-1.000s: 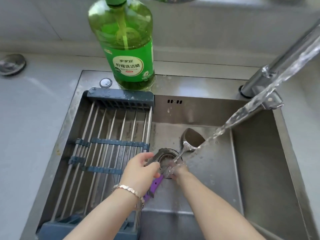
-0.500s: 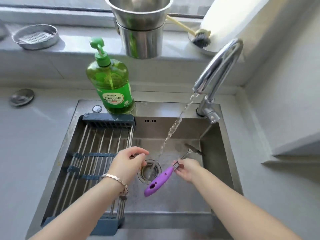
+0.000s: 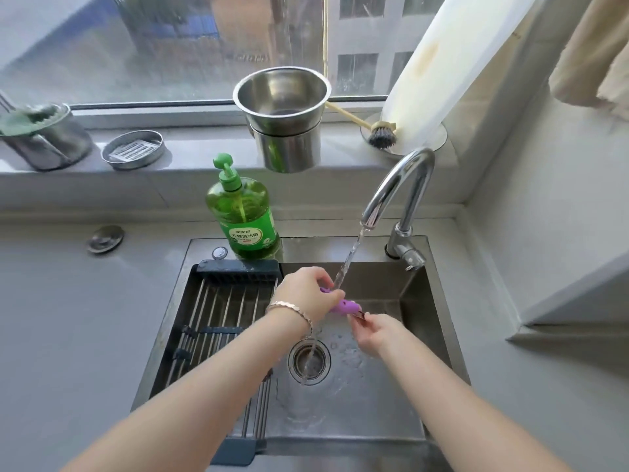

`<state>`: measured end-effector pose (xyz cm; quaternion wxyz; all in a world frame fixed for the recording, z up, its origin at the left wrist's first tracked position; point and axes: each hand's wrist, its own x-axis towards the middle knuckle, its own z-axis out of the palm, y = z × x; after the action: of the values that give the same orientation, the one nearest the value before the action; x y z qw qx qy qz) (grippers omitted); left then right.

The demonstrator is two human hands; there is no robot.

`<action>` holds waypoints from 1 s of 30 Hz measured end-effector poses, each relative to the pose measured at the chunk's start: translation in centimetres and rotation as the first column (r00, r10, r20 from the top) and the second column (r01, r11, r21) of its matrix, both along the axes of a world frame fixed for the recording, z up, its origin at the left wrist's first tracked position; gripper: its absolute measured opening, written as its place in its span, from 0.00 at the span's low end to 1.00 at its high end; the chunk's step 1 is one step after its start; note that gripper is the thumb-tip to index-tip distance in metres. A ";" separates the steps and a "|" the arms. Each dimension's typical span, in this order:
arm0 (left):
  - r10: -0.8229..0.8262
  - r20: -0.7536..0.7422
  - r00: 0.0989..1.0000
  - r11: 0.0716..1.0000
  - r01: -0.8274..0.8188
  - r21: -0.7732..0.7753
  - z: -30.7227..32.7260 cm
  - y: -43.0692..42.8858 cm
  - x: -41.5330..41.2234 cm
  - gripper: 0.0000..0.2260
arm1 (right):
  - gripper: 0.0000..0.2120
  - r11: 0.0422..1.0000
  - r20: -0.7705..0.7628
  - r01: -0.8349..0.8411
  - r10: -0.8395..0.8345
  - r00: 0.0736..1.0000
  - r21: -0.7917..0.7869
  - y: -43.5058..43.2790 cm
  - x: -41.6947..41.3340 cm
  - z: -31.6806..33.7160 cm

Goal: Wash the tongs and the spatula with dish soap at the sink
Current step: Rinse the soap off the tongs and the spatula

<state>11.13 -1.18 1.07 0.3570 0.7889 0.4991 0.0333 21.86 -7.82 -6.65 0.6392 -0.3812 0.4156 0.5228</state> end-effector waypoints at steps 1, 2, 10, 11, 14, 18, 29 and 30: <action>-0.013 -0.033 0.999 1.000 0.014 0.018 0.2 0.4 0.8 0.08 | 0.16 1.000 -0.018 0.013 -0.013 1.000 0.012 0.1 0.2 -0.1; -0.022 -0.058 0.998 0.999 0.025 0.038 0.3 0.7 1.6 0.08 | 0.16 0.999 -0.033 0.022 -0.021 0.999 0.025 0.2 0.3 -0.3; -0.237 -0.080 0.968 0.957 0.219 -0.191 0.1 3.2 4.4 0.09 | 0.18 0.992 -0.067 0.124 -0.122 0.990 0.030 1.1 1.6 -1.5; -0.261 -0.083 0.962 0.944 0.236 -0.231 0.3 3.5 4.1 0.08 | 0.18 0.991 -0.056 0.125 -0.122 0.991 0.040 1.3 1.6 -1.5; -0.350 -0.222 0.910 0.928 0.305 -0.213 1.5 4.4 3.1 0.10 | 0.16 0.992 -0.024 0.103 -0.102 0.995 0.074 1.7 1.1 -1.4; -0.439 -0.524 0.730 0.896 0.394 -0.202 1.7 4.6 1.7 0.21 | 0.13 0.990 0.054 -0.005 -0.003 0.999 0.139 2.3 -0.3 -0.6; -0.304 -0.492 0.816 0.947 0.317 -0.058 -0.8 2.7 -4.1 0.15 | 0.04 0.936 0.355 -0.308 0.234 0.905 0.171 2.2 -5.3 1.6; -0.293 -0.488 0.822 0.948 0.315 -0.038 -0.9 2.6 -4.6 0.17 | 0.06 0.923 0.375 -0.346 0.265 0.888 0.169 2.1 -5.8 1.6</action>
<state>6.53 1.44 0.16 0.2028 0.8487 0.4398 -0.2127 16.10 -5.74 -5.06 0.6510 -0.4509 0.1678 0.5871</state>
